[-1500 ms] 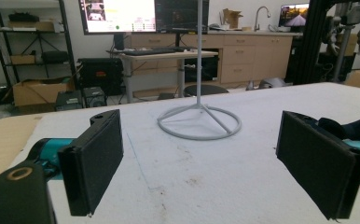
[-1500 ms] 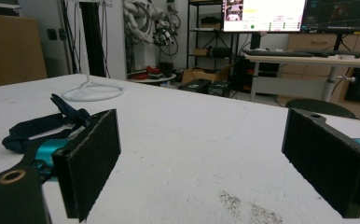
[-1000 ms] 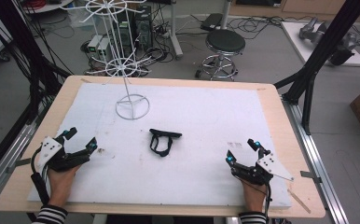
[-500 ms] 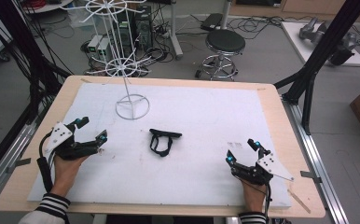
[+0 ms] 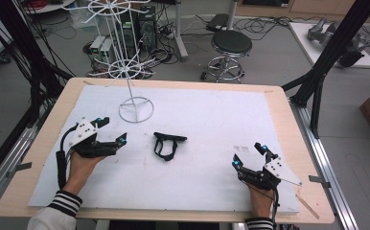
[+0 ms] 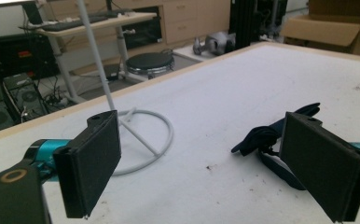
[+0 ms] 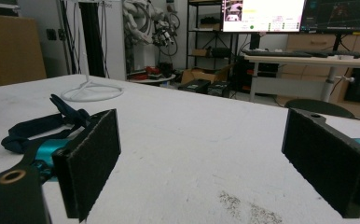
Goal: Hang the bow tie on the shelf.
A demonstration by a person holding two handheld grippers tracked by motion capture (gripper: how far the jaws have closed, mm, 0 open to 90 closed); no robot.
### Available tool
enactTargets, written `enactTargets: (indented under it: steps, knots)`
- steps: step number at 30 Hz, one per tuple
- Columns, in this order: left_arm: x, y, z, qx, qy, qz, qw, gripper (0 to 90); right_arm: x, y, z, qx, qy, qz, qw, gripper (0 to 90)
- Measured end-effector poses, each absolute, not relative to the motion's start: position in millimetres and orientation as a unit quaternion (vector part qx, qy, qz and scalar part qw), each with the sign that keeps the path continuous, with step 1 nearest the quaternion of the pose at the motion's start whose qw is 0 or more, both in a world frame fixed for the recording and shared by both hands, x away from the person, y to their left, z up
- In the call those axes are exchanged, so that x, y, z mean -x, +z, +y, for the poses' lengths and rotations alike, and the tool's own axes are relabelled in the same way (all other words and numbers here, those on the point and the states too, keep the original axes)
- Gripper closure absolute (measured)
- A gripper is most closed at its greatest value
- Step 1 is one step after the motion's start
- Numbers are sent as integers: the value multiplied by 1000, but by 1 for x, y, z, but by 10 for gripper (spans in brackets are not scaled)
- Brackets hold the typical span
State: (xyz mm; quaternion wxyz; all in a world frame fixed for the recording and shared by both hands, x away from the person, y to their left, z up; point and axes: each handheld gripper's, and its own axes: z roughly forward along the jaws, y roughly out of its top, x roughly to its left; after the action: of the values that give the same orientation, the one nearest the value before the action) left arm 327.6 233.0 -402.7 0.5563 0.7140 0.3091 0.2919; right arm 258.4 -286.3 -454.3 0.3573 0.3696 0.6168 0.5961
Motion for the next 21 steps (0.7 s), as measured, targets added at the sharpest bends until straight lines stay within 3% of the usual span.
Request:
enactTargets:
  steps: [14, 21]
  knots:
    - [-351, -398, 187, -802, 231, 268, 481, 145, -258, -454, -287, -372, 596, 616, 356, 107]
    - [-360, -397, 176, -813, 209, 266, 474, 146, -258, -454, -287, -372, 596, 616, 356, 107]
